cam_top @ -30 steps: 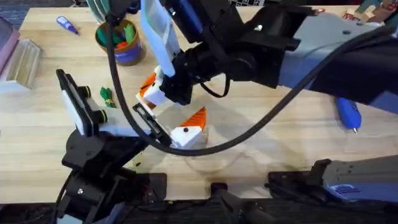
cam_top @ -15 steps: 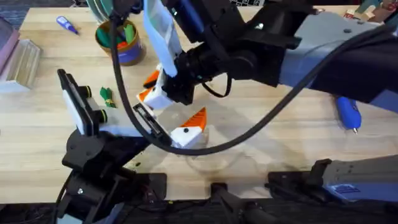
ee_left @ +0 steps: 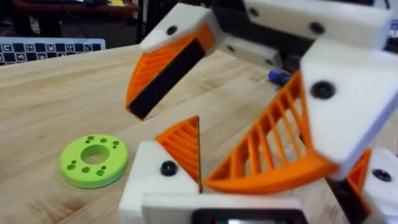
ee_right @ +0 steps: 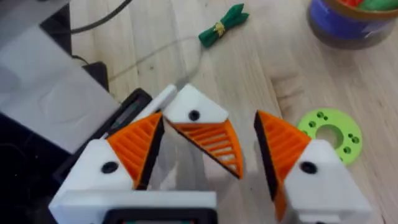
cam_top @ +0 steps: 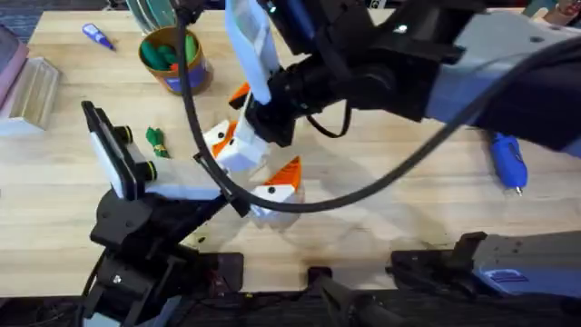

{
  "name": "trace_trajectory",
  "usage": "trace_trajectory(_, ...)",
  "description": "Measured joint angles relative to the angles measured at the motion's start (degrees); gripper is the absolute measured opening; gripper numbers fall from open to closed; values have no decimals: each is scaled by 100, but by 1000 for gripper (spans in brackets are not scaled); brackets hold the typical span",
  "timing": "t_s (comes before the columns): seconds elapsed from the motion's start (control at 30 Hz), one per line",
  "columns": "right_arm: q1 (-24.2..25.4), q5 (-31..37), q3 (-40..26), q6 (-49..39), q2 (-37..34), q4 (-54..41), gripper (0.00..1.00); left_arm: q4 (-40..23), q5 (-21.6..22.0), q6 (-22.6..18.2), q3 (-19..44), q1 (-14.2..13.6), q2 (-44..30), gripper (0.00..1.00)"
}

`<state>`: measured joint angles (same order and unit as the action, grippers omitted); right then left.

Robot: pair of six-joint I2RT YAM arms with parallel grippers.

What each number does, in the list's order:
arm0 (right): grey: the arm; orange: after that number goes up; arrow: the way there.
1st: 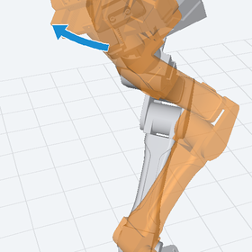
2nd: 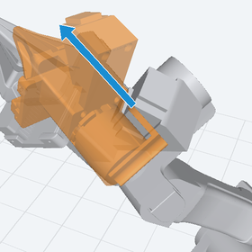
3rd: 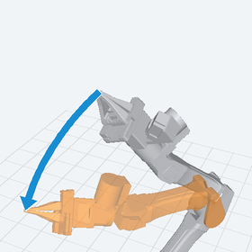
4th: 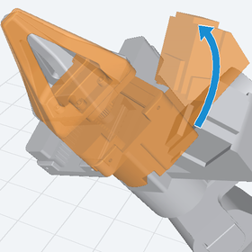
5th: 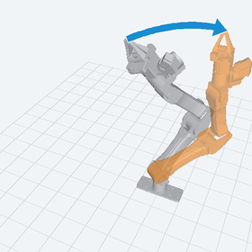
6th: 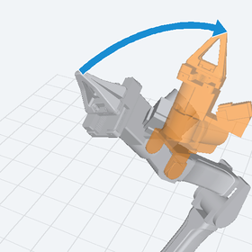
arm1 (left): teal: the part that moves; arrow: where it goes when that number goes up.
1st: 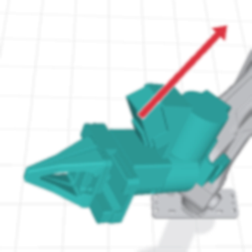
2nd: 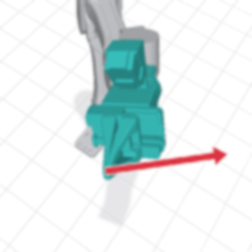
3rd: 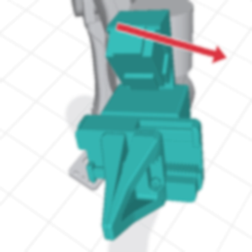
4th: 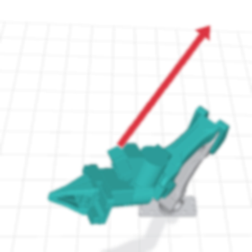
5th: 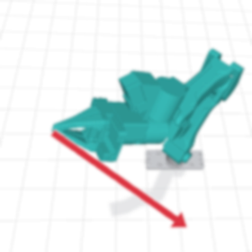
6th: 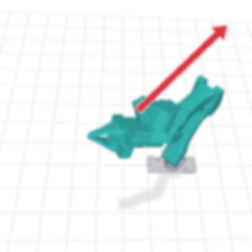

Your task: Pick up the gripper from the table and insert it into the empty holder that is missing its gripper. Then pick up a screw, insert it into the mounting hole, and use the screwdriver to tighten it. Finally, clean up the table by picking up the vegetable and placing it into the bucket.

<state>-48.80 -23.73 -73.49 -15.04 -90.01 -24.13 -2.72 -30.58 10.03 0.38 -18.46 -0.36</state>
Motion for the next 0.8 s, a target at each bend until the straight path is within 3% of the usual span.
trace_trajectory(0.37, 862, -74, 56, 434, 981, -205, 892, 0, -1, -60, 0, 0, 0, 989)
trace_trajectory(0.8, 2245, -504, 72, 676, 2305, -1875, 892, -7, -1, -60, 0, 0, 0, 988)
